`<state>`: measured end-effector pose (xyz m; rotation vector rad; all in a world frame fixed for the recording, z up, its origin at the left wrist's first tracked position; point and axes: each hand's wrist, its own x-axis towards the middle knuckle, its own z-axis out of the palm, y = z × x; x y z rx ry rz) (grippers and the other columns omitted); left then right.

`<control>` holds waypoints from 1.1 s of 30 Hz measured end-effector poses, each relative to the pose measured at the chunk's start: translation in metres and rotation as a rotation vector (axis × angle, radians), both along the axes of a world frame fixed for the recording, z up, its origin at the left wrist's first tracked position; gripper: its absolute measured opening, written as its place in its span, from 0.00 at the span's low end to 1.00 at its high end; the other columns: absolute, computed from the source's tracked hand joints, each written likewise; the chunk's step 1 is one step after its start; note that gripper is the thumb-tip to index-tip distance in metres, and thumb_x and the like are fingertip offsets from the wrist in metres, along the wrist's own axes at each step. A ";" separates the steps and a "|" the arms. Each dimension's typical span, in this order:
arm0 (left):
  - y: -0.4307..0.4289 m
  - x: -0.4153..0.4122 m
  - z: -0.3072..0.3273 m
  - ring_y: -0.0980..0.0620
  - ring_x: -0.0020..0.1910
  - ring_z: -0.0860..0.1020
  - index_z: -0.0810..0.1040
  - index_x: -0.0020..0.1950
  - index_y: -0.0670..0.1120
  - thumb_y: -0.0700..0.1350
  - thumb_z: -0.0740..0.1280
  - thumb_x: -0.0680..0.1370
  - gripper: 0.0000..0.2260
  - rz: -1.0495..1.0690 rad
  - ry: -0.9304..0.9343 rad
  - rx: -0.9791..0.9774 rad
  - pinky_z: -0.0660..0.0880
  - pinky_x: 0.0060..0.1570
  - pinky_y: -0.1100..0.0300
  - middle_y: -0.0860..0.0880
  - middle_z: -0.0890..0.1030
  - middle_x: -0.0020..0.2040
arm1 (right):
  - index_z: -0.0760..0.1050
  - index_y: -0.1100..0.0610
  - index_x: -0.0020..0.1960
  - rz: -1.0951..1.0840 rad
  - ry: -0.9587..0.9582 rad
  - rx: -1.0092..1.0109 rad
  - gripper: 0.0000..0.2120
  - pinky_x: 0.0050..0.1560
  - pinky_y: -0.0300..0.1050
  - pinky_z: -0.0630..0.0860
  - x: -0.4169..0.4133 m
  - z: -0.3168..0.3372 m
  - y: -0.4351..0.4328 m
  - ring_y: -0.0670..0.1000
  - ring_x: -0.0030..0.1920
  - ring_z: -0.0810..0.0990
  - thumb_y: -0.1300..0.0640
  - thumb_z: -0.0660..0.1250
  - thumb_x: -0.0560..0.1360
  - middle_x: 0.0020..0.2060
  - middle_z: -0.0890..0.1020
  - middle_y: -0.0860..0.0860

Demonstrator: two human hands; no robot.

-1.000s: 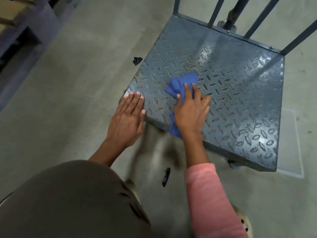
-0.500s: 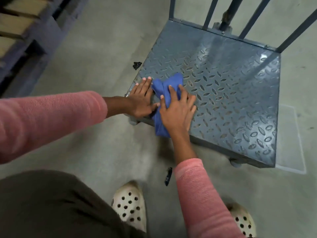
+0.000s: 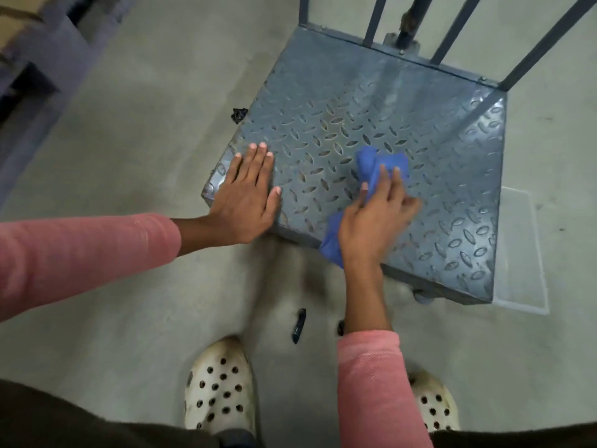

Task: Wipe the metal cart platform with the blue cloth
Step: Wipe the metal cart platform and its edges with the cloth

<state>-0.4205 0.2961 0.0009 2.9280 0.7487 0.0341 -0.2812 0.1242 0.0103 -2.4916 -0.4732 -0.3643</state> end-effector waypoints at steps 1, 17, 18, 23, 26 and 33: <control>-0.004 0.005 0.000 0.41 0.84 0.49 0.53 0.84 0.36 0.57 0.41 0.84 0.34 -0.007 -0.007 -0.018 0.46 0.82 0.43 0.38 0.52 0.84 | 0.74 0.56 0.71 0.127 -0.001 -0.052 0.20 0.58 0.51 0.66 -0.009 0.001 0.013 0.61 0.57 0.69 0.50 0.60 0.81 0.72 0.73 0.55; -0.038 0.043 -0.005 0.38 0.83 0.53 0.56 0.82 0.34 0.56 0.45 0.83 0.34 -0.062 -0.062 0.017 0.49 0.82 0.40 0.35 0.56 0.83 | 0.75 0.52 0.70 0.228 -0.098 0.052 0.19 0.54 0.44 0.71 0.008 0.020 -0.007 0.56 0.58 0.71 0.48 0.63 0.82 0.68 0.77 0.50; -0.039 0.044 -0.005 0.36 0.83 0.55 0.57 0.81 0.33 0.55 0.46 0.83 0.33 -0.069 -0.070 0.029 0.51 0.81 0.39 0.34 0.58 0.82 | 0.75 0.50 0.70 0.314 -0.049 -0.012 0.19 0.55 0.46 0.74 0.002 0.017 0.002 0.55 0.59 0.71 0.46 0.62 0.82 0.69 0.76 0.48; -0.038 0.047 -0.008 0.37 0.83 0.54 0.57 0.82 0.34 0.55 0.46 0.83 0.34 -0.074 -0.070 0.039 0.50 0.81 0.40 0.34 0.57 0.83 | 0.75 0.45 0.71 0.240 -0.047 -0.192 0.21 0.55 0.49 0.74 0.014 -0.012 -0.031 0.56 0.56 0.71 0.41 0.59 0.81 0.71 0.74 0.43; -0.043 0.049 -0.007 0.39 0.84 0.50 0.54 0.83 0.35 0.57 0.42 0.83 0.35 -0.065 -0.042 0.000 0.47 0.82 0.42 0.36 0.53 0.84 | 0.77 0.49 0.68 -0.008 -0.049 -0.130 0.19 0.54 0.48 0.73 0.035 -0.018 -0.084 0.60 0.54 0.71 0.47 0.62 0.80 0.69 0.77 0.48; -0.074 0.066 -0.008 0.35 0.82 0.57 0.60 0.81 0.32 0.56 0.48 0.83 0.34 -0.197 -0.096 0.023 0.53 0.81 0.40 0.33 0.59 0.81 | 0.77 0.56 0.68 0.223 -0.080 -0.035 0.18 0.58 0.49 0.73 -0.006 -0.005 -0.052 0.57 0.57 0.72 0.56 0.63 0.79 0.68 0.77 0.52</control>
